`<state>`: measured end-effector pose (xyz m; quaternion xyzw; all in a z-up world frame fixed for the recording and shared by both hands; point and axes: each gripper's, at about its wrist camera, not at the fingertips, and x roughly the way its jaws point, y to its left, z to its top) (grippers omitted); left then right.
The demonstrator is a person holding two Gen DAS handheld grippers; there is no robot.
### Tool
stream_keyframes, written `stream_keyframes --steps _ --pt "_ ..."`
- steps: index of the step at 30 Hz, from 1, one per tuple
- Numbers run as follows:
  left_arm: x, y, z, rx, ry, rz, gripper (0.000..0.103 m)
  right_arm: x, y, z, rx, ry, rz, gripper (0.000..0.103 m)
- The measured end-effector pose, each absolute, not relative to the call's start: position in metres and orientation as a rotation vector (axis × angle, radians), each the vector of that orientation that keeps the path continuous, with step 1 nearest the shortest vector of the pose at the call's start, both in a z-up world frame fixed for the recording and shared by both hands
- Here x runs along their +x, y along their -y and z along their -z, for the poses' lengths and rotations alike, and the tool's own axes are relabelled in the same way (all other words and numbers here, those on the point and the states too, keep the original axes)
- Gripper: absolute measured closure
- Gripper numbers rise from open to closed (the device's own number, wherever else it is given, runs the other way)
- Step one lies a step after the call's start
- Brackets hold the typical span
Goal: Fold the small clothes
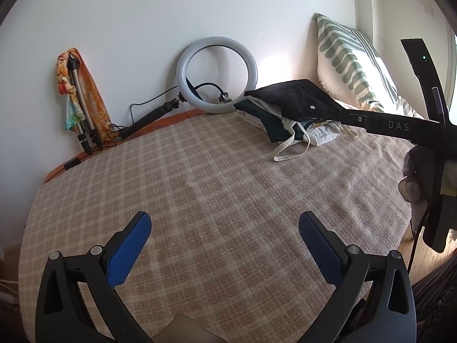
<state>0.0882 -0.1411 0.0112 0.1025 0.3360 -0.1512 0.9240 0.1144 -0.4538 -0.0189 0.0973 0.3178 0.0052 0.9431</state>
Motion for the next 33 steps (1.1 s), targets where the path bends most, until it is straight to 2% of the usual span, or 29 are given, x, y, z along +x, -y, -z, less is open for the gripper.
stream_keyframes --steps 33 --pt "0.0855 0.1405 -0.0150 0.212 -0.679 0.316 0.000 0.1139 0.4522 0.0216 0.206 -0.661 -0.013 0.000"
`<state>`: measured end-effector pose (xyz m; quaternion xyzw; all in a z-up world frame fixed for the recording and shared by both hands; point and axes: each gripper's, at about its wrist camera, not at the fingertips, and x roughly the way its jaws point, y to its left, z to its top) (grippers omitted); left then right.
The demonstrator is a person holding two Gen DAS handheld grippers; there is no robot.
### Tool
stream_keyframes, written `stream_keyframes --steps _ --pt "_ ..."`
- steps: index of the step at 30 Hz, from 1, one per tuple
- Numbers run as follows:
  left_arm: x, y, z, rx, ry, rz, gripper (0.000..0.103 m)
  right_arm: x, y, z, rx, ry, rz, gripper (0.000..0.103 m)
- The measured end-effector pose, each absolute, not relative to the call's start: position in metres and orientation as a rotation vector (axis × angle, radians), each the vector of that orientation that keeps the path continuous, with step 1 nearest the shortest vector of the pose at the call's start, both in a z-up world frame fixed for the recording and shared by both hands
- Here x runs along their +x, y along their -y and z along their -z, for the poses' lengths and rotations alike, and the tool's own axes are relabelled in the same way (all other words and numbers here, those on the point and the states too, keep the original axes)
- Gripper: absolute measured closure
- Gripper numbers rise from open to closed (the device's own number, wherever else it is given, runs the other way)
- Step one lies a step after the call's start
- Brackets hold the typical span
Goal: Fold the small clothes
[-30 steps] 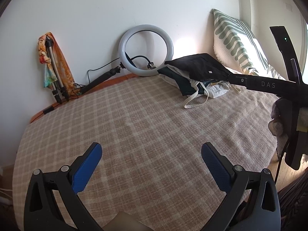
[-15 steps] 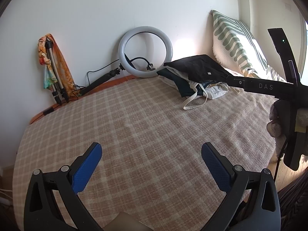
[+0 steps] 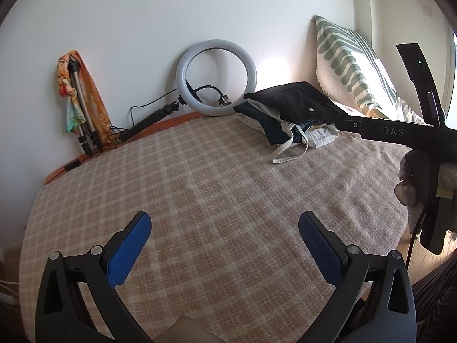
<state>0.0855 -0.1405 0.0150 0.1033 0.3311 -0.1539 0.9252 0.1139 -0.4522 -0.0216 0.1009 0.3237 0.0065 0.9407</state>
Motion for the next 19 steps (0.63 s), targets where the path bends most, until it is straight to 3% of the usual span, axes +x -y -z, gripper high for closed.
stream_keyframes --steps 19 --pt "0.0840 0.1395 -0.0134 0.200 -0.690 0.286 0.000 0.1128 0.4503 0.0227 0.209 -0.665 -0.015 0.000"
